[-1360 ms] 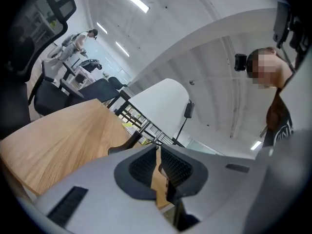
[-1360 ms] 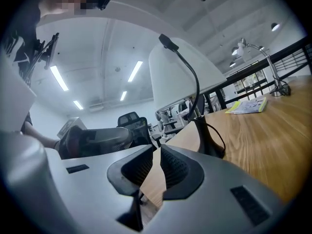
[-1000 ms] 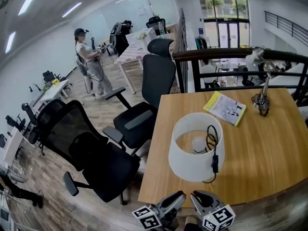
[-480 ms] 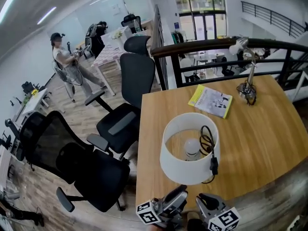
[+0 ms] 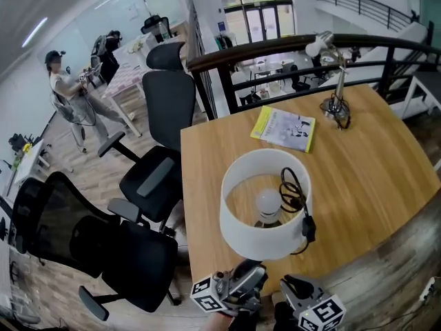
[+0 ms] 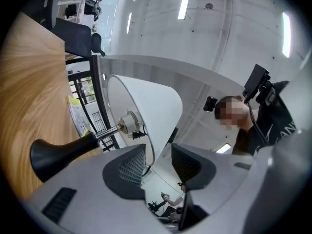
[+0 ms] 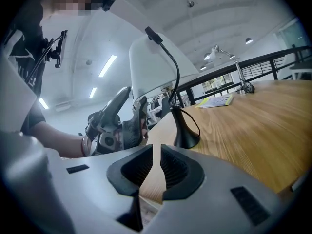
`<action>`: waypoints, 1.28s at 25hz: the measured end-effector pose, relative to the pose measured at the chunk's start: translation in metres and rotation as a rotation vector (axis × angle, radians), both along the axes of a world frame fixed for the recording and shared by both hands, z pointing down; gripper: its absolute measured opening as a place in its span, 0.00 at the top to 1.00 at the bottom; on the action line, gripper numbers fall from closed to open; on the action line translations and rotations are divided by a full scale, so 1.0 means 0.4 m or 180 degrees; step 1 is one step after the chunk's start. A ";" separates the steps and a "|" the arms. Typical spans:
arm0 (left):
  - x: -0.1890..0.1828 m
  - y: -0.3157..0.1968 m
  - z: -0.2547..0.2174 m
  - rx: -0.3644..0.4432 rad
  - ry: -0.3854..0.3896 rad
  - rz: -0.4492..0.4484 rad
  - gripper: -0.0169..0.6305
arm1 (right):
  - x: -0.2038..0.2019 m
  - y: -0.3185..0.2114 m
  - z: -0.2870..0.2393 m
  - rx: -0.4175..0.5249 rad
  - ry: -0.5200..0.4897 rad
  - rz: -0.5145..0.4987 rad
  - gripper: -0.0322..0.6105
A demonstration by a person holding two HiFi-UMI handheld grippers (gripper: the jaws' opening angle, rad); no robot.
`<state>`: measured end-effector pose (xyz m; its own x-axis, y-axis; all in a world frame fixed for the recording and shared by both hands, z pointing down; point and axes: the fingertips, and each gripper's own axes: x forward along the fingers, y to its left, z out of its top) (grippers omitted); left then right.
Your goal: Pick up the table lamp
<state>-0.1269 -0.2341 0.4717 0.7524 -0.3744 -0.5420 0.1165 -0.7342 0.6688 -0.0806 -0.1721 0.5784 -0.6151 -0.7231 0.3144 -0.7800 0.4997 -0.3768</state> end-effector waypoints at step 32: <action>0.014 -0.098 -0.103 0.0548 0.0168 0.0166 0.94 | -0.004 -0.052 0.036 -0.0042 0.0083 0.0338 0.85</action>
